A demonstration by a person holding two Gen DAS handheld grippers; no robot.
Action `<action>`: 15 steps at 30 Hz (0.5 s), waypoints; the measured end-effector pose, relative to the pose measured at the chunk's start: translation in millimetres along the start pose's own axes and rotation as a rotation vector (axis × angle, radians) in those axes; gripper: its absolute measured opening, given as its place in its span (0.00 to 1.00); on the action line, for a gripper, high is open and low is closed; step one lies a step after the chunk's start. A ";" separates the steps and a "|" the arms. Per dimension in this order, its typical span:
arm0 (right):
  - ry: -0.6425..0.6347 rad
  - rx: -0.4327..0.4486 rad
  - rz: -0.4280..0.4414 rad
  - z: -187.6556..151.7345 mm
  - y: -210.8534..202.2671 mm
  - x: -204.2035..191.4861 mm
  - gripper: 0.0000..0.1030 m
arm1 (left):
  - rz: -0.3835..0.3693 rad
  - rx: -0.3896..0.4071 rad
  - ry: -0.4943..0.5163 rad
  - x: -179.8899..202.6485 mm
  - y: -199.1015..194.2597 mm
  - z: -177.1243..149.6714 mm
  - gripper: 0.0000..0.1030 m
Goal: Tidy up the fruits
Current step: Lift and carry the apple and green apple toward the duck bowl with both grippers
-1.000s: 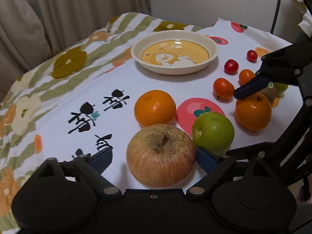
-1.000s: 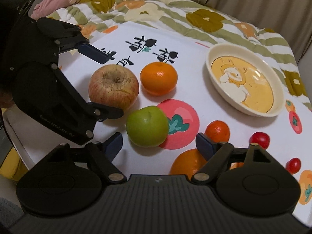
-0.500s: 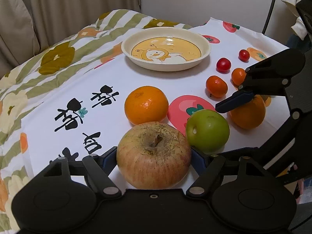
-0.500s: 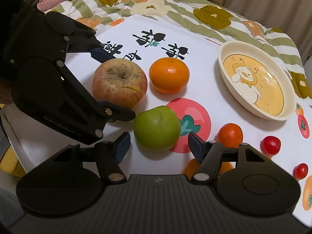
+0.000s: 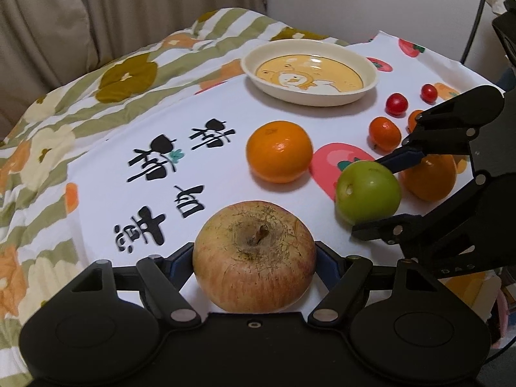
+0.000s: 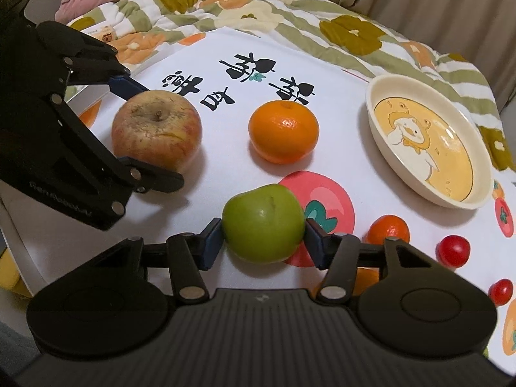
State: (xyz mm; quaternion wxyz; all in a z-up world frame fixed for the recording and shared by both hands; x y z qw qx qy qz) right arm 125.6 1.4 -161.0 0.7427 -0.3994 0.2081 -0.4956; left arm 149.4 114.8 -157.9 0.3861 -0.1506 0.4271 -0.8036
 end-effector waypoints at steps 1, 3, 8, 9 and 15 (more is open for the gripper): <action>0.004 0.012 -0.004 -0.7 -2.2 0.1 0.67 | 0.005 0.003 -0.005 -0.7 -1.8 -0.7 0.78; 0.019 0.041 -0.007 -1.0 -8.9 0.8 0.67 | 0.013 0.011 -0.022 -2.8 -6.4 -1.1 0.78; 0.049 0.157 -0.008 0.9 -37.5 5.3 0.67 | 0.037 0.048 -0.062 -3.8 -23.9 6.0 0.78; 0.049 0.174 -0.010 1.7 -42.0 6.5 0.67 | 0.044 0.056 -0.069 -3.0 -27.4 9.1 0.78; 0.084 0.234 -0.003 11.9 -70.9 24.1 0.67 | 0.075 0.089 -0.123 3.9 -40.3 31.6 0.78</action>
Point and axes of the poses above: each gripper's, at about its wrist camera, not at the fingertips, and y roughly the way its jaws point, x to its right, z to its top, the point moved 2 cm from there along y, roughly the way its jaws point, and after that the axes turned 1 degree about x, right-handed, at the moved point
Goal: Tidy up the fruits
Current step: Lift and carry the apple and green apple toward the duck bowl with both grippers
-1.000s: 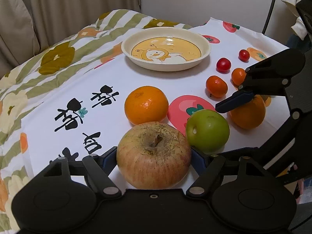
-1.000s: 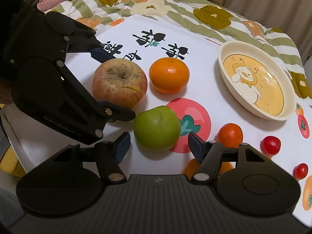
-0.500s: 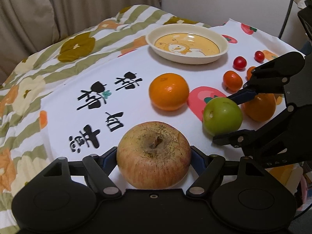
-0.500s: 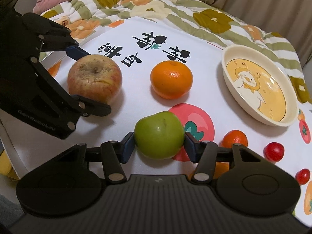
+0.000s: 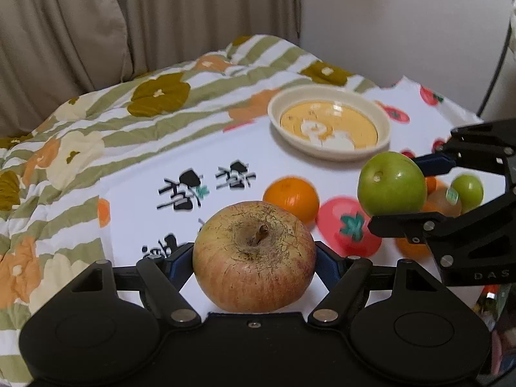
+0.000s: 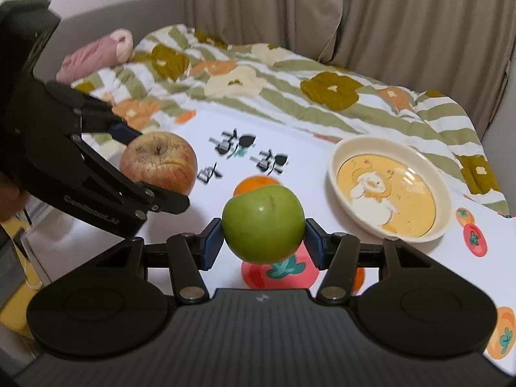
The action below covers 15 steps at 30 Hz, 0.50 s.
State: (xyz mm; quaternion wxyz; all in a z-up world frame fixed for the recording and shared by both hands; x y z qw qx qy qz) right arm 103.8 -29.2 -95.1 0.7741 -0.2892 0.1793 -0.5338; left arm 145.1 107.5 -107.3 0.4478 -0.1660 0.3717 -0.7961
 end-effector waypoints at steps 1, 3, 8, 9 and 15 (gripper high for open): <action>0.011 0.012 0.007 3.9 -5.0 5.8 0.67 | 0.006 0.008 -0.008 2.8 -2.2 4.8 0.78; 0.020 0.025 0.015 10.1 -12.7 16.3 0.67 | 0.022 0.023 -0.019 9.3 -5.9 14.2 0.78; 0.030 0.039 0.032 27.6 -28.2 54.6 0.67 | 0.051 0.045 -0.061 27.6 -7.6 44.0 0.78; 0.026 0.041 0.033 30.9 -30.0 63.2 0.67 | 0.055 0.050 -0.067 31.5 -6.9 51.2 0.78; -0.014 0.047 0.026 46.0 -29.3 119.4 0.67 | 0.085 0.080 -0.076 56.4 7.6 92.6 0.78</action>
Point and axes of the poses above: each gripper's, at about its wrist camera, not at the fingertips, and y roughly the way its jaws point, x to its right, z to its top, the point moved 2 cm from there along y, roughly the way its jaws point, and after that the axes turned 1 degree about x, right-handed, at the moved point
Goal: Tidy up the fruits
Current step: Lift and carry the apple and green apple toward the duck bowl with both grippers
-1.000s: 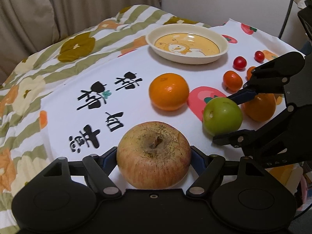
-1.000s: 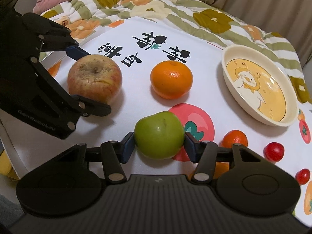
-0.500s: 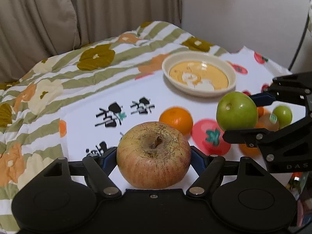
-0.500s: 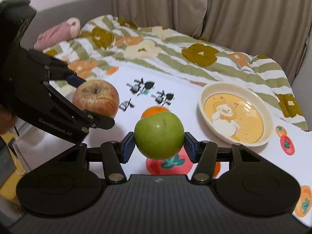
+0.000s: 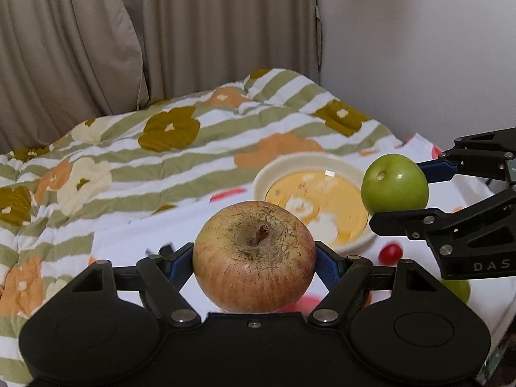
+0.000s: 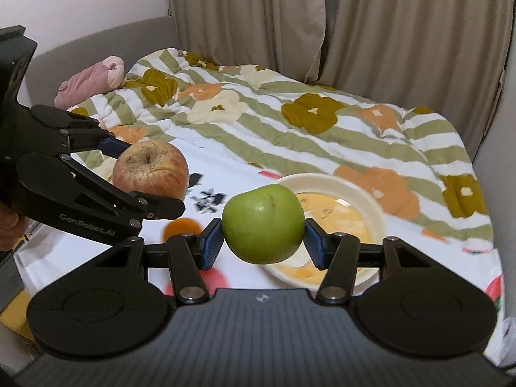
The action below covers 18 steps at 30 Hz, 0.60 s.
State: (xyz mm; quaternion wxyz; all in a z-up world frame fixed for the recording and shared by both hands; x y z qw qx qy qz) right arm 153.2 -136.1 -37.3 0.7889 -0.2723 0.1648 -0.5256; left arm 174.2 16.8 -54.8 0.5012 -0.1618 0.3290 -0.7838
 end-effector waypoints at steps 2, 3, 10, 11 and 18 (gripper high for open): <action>-0.019 0.003 -0.003 3.5 5.3 19.7 0.67 | 0.004 0.005 -0.010 8.2 10.4 12.0 0.78; -0.026 0.001 -0.004 5.1 8.8 28.9 0.67 | 0.007 0.006 -0.013 11.5 15.8 17.2 0.78; -0.030 -0.029 -0.007 9.2 43.1 90.8 0.67 | 0.028 -0.012 -0.027 29.5 64.1 43.8 0.78; -0.033 -0.035 -0.007 8.8 49.8 99.1 0.67 | 0.031 -0.016 -0.026 31.3 70.4 45.8 0.78; -0.028 -0.076 0.014 4.0 89.2 135.2 0.67 | 0.051 -0.049 -0.012 45.0 126.9 57.4 0.78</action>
Point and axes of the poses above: each gripper's, at about its wrist camera, not at the fingertips, and y roughly the way its jaws point, x to its right, z to its top, the point moved 2 cm from there along y, roughly the way its jaws point, and after that the axes turned 1 degree about x, right-handed, at the moved point
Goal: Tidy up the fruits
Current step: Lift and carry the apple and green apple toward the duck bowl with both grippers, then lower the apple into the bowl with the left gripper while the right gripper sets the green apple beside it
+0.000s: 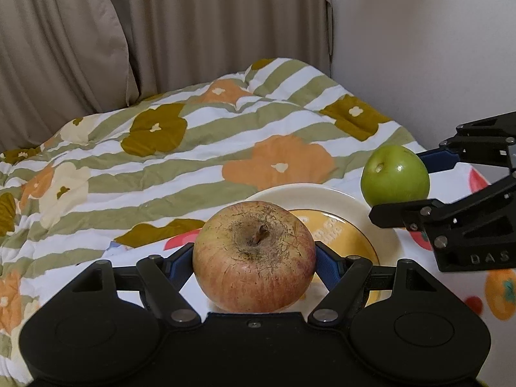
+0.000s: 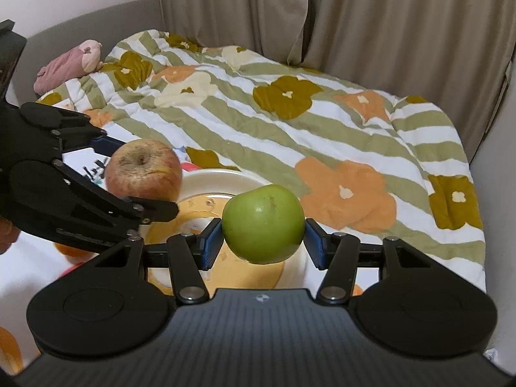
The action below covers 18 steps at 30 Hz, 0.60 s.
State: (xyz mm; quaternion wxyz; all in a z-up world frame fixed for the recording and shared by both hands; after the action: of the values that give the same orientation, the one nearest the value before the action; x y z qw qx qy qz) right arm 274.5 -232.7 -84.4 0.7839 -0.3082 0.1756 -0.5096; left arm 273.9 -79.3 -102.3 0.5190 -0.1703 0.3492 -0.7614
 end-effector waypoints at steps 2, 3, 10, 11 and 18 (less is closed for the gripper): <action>0.004 -0.012 0.009 -2.2 9.3 5.8 0.67 | 0.013 -0.010 0.007 3.1 15.8 3.0 0.78; 0.006 -0.017 0.014 -3.2 13.7 8.4 0.67 | 0.023 -0.014 0.016 5.3 23.0 4.2 0.78; 0.024 -0.042 0.033 -7.8 36.1 18.2 0.67 | 0.039 -0.051 0.037 13.3 59.2 6.6 0.78; 0.027 -0.043 0.036 -7.9 37.7 19.0 0.67 | 0.042 -0.056 0.043 14.6 61.6 6.0 0.78; 0.037 -0.046 0.037 -7.2 43.4 21.3 0.67 | 0.046 -0.080 0.040 16.4 71.8 5.2 0.78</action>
State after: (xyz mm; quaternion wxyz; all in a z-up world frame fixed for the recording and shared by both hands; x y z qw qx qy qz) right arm 309.2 -241.6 -117.6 0.7824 -0.3135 0.2075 -0.4966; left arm 318.8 -111.7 -151.2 0.5222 -0.1674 0.3934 -0.7380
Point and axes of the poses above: each gripper's, at about its wrist camera, not at the fingertips, and y roughly the way its jaws point, x to its right, z to its top, the point moved 2 cm from there along y, roughly the way its jaws point, and after that the axes turned 1 degree about x, right-handed, at the moved point
